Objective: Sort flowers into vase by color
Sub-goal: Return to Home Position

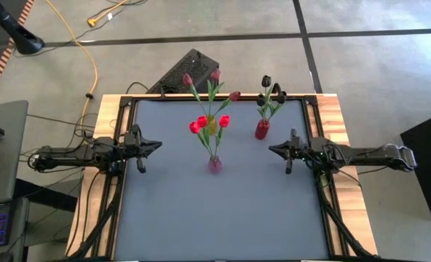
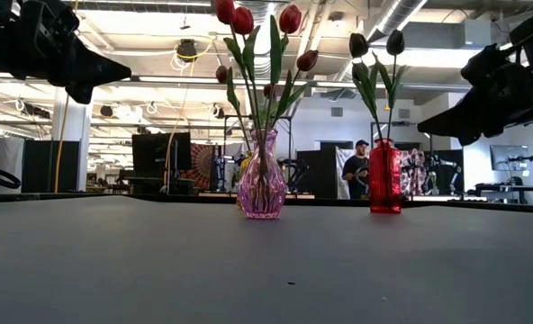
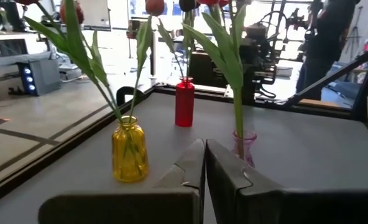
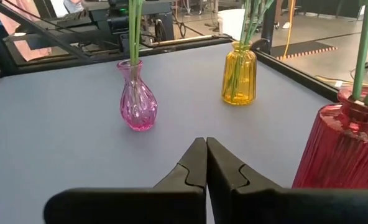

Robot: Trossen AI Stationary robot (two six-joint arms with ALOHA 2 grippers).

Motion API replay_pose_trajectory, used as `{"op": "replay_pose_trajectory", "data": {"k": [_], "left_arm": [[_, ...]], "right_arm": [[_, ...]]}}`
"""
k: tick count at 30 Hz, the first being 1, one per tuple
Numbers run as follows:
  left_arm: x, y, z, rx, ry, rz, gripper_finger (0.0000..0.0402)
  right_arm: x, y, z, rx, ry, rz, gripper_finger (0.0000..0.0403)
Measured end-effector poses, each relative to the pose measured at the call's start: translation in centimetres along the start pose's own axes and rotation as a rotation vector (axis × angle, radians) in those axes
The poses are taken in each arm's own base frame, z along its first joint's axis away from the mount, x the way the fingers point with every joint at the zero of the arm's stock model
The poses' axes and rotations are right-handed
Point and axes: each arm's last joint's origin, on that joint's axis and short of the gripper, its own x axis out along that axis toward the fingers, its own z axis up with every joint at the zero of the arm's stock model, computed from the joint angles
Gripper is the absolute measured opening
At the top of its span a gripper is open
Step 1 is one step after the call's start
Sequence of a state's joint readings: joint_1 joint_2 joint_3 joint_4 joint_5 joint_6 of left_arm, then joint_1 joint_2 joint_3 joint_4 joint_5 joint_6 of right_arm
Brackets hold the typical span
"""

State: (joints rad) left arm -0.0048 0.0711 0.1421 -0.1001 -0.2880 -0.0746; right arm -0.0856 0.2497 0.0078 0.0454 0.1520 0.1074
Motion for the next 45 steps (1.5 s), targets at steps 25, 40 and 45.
{"op": "replay_pose_trajectory", "data": {"k": [25, 40, 45], "left_arm": [[0.0, 0.0, 0.0, 0.106, -0.001, -0.014, 0.0000], [0.0, 0.1, -0.5, 0.150, 0.053, 0.032, 0.0000], [-0.1, 0.2, -1.5, 0.182, 0.156, 0.032, 0.0000]], "right_arm": [[0.0, 0.0, -0.1, -0.003, 0.007, -0.009, 0.0042], [0.0, -0.1, -0.1, -0.003, 0.008, -0.009, 0.0042], [0.0, -0.1, -0.1, -0.003, 0.008, -0.009, 0.0042]]}}
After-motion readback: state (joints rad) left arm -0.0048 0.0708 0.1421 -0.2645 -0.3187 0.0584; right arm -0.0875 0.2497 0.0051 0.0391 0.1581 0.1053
